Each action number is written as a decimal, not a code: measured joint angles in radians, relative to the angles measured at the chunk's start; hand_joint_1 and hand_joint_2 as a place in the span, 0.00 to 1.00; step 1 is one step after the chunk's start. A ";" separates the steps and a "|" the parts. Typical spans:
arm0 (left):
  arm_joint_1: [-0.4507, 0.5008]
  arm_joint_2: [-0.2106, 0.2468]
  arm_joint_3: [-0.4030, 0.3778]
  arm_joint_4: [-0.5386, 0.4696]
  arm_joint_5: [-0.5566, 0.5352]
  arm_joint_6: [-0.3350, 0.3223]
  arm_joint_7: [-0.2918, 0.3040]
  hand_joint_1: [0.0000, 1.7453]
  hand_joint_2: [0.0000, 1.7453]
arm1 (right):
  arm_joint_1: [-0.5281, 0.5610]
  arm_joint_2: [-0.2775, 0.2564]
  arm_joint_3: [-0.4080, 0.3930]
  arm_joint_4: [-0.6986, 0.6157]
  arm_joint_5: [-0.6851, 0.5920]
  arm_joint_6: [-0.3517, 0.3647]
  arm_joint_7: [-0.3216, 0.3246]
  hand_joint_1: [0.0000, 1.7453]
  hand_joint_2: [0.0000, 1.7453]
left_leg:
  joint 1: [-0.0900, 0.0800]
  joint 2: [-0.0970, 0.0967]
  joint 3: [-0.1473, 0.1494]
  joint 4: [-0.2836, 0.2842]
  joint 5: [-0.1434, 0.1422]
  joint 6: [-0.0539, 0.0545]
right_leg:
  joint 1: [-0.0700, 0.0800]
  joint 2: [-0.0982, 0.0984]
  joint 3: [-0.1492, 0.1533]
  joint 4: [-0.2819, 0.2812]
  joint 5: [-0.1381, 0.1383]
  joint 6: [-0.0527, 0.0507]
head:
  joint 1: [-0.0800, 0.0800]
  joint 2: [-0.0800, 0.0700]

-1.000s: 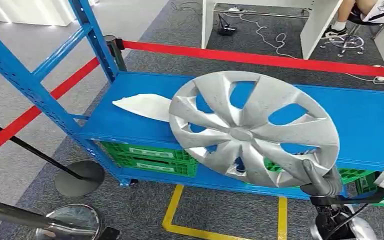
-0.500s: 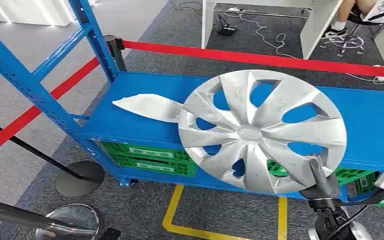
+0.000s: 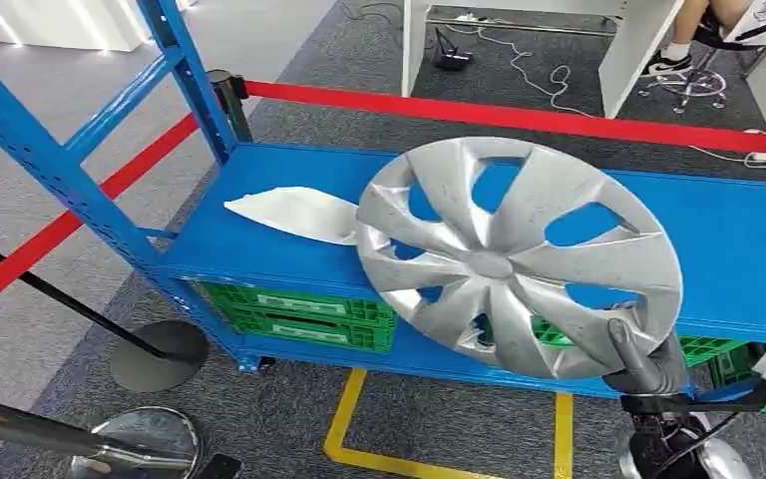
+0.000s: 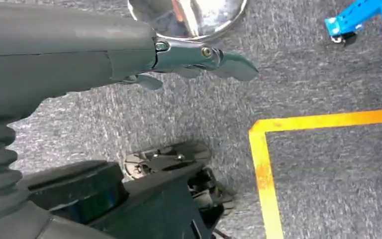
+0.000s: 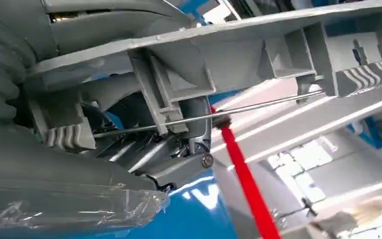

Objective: Take the parts from the cabinet and place them on the table.

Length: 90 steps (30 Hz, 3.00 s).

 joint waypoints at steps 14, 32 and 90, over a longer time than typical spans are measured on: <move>-0.001 0.003 0.006 0.000 0.013 -0.039 0.032 0.00 1.00 | 0.006 -0.033 -0.013 -0.035 -0.042 0.071 0.020 1.00 1.00 | -0.007 0.000 -0.008 0.017 -0.005 0.020 | -0.007 0.000 0.001 -0.001 0.005 0.016 | 0.000 0.000; -0.007 0.001 0.011 0.000 0.012 -0.048 0.045 0.00 1.00 | -0.008 -0.058 -0.045 -0.046 -0.050 0.061 0.045 1.00 1.00 | 0.015 0.004 -0.085 0.123 -0.066 -0.029 | -0.017 0.001 -0.008 0.049 -0.028 -0.014 | -0.002 0.000; -0.020 -0.012 0.038 0.000 0.009 -0.031 0.091 0.00 1.00 | -0.006 -0.174 -0.071 -0.004 -0.164 0.074 0.045 1.00 1.00 | -0.009 0.011 -0.103 0.028 0.085 -0.003 | -0.010 -0.004 0.058 0.042 -0.094 0.028 | -0.005 0.000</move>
